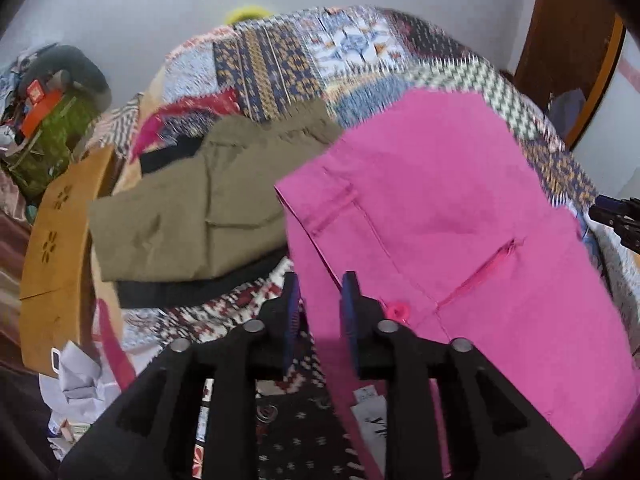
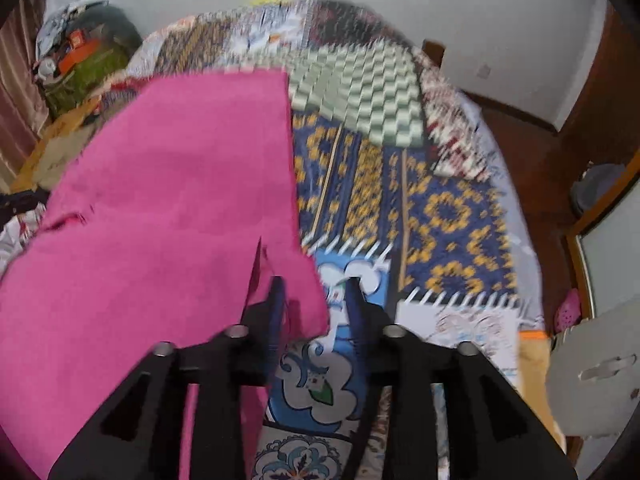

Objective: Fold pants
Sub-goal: 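Lift the hems with both grippers and fold them toward the waistband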

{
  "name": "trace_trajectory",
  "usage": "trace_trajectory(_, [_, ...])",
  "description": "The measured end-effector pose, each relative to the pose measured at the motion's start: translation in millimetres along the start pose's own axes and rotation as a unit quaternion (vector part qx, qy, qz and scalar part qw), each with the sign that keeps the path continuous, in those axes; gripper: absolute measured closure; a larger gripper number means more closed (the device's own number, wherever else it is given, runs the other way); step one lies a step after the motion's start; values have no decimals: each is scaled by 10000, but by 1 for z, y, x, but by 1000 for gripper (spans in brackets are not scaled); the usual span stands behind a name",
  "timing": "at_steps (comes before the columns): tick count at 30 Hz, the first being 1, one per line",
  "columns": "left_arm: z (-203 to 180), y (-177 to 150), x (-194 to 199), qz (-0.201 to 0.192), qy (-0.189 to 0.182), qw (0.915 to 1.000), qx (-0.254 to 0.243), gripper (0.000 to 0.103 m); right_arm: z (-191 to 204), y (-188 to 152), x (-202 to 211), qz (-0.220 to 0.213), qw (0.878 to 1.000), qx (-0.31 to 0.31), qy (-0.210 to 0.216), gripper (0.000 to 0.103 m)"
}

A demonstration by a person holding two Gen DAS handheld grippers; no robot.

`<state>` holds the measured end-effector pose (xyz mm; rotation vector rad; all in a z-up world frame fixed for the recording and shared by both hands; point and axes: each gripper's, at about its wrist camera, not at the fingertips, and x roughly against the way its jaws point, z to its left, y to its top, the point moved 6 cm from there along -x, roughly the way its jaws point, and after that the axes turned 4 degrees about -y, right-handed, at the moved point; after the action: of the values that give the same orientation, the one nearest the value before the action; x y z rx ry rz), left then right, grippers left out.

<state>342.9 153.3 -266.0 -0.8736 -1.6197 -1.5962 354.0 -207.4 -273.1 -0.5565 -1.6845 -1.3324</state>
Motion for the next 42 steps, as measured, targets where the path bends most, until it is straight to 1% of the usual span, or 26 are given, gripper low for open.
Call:
trace_trajectory(1, [4,3,4,-58,0,10000,29,71,-1,5,9,-140,9999,-15,13,65])
trace_trajectory(2, [8,9,9,-147,43,9999,63,64,1,9,15,-241,9997,-21,18,62])
trace_trajectory(3, [12,15,12,-234,112,9996,77,57,0,16,23,-379,9993,-22,17,58])
trace_trajectory(4, [15,19,15,-311,157,9994,85,54,2,22,29,-489,9988,-23,20,56])
trace_trajectory(6, [21,31,19,-442,205,9987,126,42,7,31,38,-658,9978,-35,68,51])
trace_trajectory(7, [23,35,19,-479,195,9985,156,41,9,36,42,-748,9971,-48,103,49])
trace_trajectory(8, [25,39,19,-508,183,9984,187,38,11,44,46,-855,9962,-64,137,48])
trace_trajectory(9, [28,44,17,-523,181,9982,234,34,14,49,46,-911,9957,-76,172,48])
trace_trajectory(11, [33,52,12,-543,200,9979,308,29,18,61,45,-992,9947,-99,266,43])
trace_trajectory(12, [36,54,9,-542,215,9977,351,27,20,65,43,-1018,9943,-106,283,38])
trace_trajectory(15, [44,60,-10,-407,246,9976,498,25,28,81,32,-1089,9936,-37,289,37])
trace_trajectory(18, [52,58,-30,-222,227,9973,659,25,35,89,21,-1103,9934,42,313,37])
trace_trajectory(20, [56,57,-49,-52,143,9971,749,25,40,94,11,-1081,9936,111,310,37])
trace_trajectory(25, [59,53,-79,183,-103,9954,937,25,42,108,-25,-900,9951,128,377,37])
trace_trajectory(28, [58,51,-95,313,-290,9937,1034,28,39,117,-42,-815,9959,108,385,37])
trace_trajectory(31, [53,49,-108,384,-365,9941,947,34,35,125,-57,-751,9962,19,439,37])
trace_trajectory(34, [49,52,-114,328,-444,9944,904,43,33,132,-69,-707,9962,-12,506,37])
trace_trajectory(36, [47,53,-118,364,-650,9924,984,57,34,136,-77,-634,9964,-25,566,37])
trace_trajectory(37, [46,54,-120,393,-760,9911,1023,61,35,138,-83,-594,9964,-59,598,37])
trace_trajectory(38, [45,54,-121,411,-831,9903,1035,67,36,139,-86,-560,9965,-76,621,37])
trace_trajectory(39, [43,56,-121,417,-866,9902,1010,70,36,140,-90,-534,9966,-87,626,39])
trace_trajectory(40, [42,56,-121,415,-826,9909,980,71,38,140,-96,-502,9967,-115,632,41])
trace_trajectory(42, [39,57,-121,397,-769,9922,901,76,39,141,-100,-550,9955,-232,731,43])
